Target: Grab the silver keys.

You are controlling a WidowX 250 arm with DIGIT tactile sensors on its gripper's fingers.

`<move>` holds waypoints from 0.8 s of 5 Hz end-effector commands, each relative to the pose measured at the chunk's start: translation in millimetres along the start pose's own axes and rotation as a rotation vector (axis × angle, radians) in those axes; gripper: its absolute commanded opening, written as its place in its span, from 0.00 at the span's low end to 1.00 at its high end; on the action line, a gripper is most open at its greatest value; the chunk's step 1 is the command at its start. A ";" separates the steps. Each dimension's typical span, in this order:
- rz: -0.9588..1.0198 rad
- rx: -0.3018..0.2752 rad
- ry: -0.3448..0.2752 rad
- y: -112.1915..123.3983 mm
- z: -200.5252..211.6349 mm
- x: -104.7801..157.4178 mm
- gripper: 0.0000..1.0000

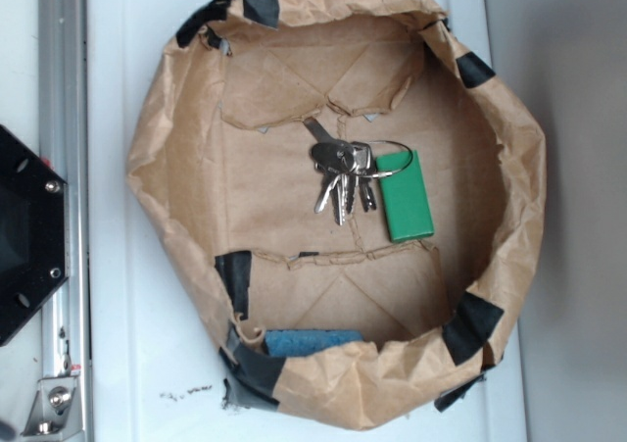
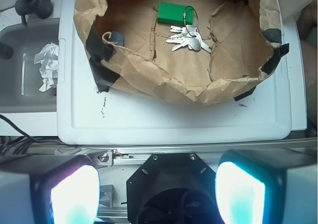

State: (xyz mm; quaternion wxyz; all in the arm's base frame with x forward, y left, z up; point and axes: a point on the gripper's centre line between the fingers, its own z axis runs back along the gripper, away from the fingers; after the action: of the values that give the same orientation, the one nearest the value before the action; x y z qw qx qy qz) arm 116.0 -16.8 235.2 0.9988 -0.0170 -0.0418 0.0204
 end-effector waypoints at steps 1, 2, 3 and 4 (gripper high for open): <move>0.000 0.000 0.000 0.0 0.0 0.0 1.00; -0.012 0.063 -0.031 -0.2 -10.6 33.8 1.00; -0.033 0.066 -0.051 0.4 -15.6 63.2 1.00; -0.033 0.108 -0.115 5.8 -33.3 88.1 1.00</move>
State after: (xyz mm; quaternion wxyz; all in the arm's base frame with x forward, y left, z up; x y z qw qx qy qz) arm 205.4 -12.2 200.6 0.9957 0.0358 -0.0857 -0.0036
